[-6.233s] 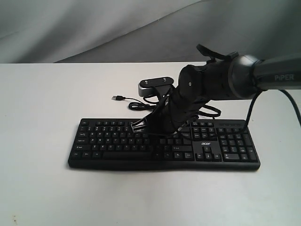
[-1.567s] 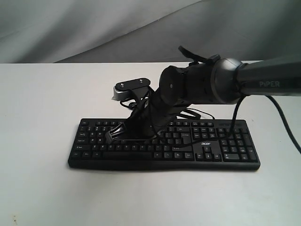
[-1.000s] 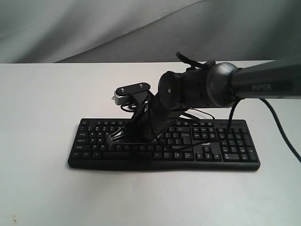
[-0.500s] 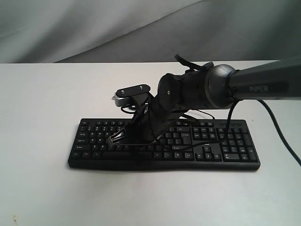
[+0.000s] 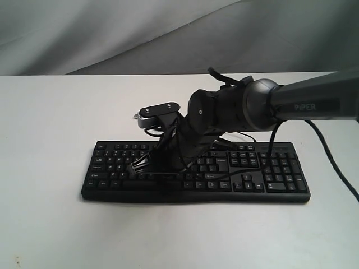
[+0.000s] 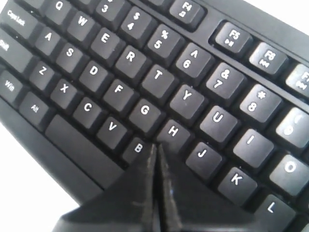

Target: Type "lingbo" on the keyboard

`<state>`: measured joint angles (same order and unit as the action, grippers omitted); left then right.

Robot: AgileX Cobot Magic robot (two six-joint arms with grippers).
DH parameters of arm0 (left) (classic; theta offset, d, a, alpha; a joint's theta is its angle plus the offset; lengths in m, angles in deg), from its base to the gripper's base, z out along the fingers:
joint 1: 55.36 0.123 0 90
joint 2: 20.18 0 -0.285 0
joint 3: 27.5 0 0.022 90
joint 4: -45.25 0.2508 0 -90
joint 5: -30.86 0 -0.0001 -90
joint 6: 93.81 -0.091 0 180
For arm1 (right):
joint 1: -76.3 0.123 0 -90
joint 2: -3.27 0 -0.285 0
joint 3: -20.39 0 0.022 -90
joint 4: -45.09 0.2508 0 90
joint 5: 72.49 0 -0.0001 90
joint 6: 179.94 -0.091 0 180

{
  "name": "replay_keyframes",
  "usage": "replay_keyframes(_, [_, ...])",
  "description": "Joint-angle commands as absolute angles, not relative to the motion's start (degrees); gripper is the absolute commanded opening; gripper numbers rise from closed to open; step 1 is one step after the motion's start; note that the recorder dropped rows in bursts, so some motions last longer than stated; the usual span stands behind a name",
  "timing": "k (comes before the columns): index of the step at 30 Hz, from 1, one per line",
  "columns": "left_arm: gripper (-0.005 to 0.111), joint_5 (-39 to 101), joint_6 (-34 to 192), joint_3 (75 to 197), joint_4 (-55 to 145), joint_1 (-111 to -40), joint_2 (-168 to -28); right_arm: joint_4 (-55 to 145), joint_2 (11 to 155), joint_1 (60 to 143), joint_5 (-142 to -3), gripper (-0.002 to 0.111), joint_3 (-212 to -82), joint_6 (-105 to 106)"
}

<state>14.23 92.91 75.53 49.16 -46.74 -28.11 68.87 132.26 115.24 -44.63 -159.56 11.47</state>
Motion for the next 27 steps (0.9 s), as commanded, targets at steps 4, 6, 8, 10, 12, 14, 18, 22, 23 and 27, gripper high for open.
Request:
replay_keyframes(4, [0.001, 14.5, 93.1, 75.3, 48.7, -46.6, -28.0, 68.6, 129.0, 115.2, -45.1, 0.000, -159.5, 11.3])
replay_keyframes(6, [0.001, 14.5, 93.1, 75.3, 48.7, -46.6, -28.0, 68.6, 128.4, 115.2, -45.3, 0.000, -159.5, 11.4])
replay_keyframes(8, [0.001, 14.5, 93.1, 75.3, 48.7, -46.6, -28.0, 68.6, 128.2, 115.2, -45.6, 0.000, -159.5, 11.6])
replay_keyframes(10, [0.001, 14.5, 93.1, 75.3, 48.7, -46.6, -28.0, 69.7, 128.2, 115.2, -46.2, 0.000, -159.5, 12.4])
replay_keyframes(12, [0.001, 14.5, 93.1, 75.3, 48.7, -46.6, -28.0, 72.7, 128.2, 115.2, -46.9, 0.000, -159.5, 15.4])
replay_keyframes(14, [0.001, 14.5, 93.1, 75.3, 48.7, -46.6, -28.0, 76.3, 128.2, 115.2, -47.9, 0.000, -159.5, 19.2])
replay_keyframes(18, [0.001, 14.5, 93.1, 75.3, 48.7, -46.6, -28.0, 77.3, 130.3, 115.2, -47.4, 0.000, -161.3, 19.8])
replay_keyframes(22, [0.001, 14.5, 93.1, 75.3, 48.7, -46.6, -28.0, 77.8, 133.4, 115.2, -46.0, 0.000, -164.0, 19.8])
replay_keyframes(23, [0.001, 14.5, 93.1, 75.3, 48.7, -46.6, -28.0, 77.8, 134.1, 115.2, -46.1, 0.000, -164.3, 19.9])
replay_keyframes(27, [0.001, 14.5, 93.1, 75.3, 48.7, -46.6, -28.0, 80.1, 134.8, 115.2, -46.8, 0.000, -164.5, 22.8])
